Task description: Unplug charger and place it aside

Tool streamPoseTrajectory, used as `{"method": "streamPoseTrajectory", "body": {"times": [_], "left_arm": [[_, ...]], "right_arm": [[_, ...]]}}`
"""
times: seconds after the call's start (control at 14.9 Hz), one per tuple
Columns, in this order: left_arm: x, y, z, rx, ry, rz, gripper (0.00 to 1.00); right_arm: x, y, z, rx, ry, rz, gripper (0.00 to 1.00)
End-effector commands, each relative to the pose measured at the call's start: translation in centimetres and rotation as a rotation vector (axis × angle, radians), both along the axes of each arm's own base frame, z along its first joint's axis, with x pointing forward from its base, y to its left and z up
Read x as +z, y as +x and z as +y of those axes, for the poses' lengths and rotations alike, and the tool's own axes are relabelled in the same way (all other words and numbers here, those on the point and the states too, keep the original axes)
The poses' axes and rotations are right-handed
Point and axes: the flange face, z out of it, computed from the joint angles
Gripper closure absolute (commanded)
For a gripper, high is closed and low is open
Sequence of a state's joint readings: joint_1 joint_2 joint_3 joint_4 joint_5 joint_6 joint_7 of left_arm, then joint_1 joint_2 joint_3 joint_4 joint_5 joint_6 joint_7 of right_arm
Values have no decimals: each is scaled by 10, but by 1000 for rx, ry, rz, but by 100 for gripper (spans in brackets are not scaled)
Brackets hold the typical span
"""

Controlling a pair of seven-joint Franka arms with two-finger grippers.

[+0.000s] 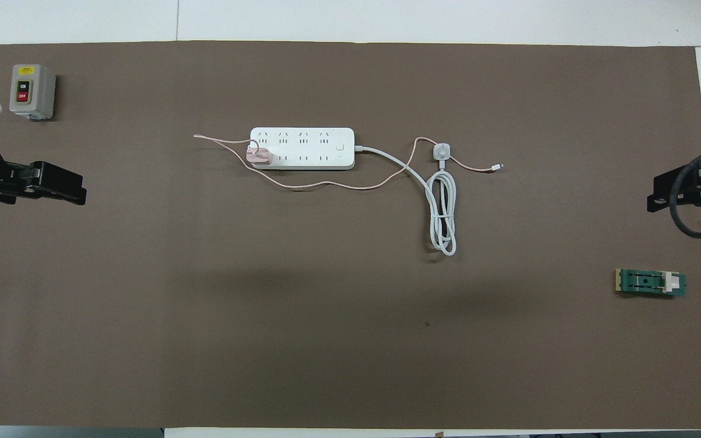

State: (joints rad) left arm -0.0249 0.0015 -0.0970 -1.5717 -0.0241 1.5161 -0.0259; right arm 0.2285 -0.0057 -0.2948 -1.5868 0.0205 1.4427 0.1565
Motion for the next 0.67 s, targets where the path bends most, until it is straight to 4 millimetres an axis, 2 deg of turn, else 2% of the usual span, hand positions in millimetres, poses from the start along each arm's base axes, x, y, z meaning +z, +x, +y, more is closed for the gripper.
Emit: {"method": "streamPoseTrajectory", "body": {"times": [0.0,0.4,0.6], "left_arm": [[3,-4,0,3,0,-13,0],[-2,0,5,42,1,-6,0],[-7,20,3,267,45,-10,0]], "right_arm": [[4,-1,-3,17,3,-8,0],[1,-3,-4,12,7,-2,0],[-2,-3,-9,-6,10,-11,0]]}}
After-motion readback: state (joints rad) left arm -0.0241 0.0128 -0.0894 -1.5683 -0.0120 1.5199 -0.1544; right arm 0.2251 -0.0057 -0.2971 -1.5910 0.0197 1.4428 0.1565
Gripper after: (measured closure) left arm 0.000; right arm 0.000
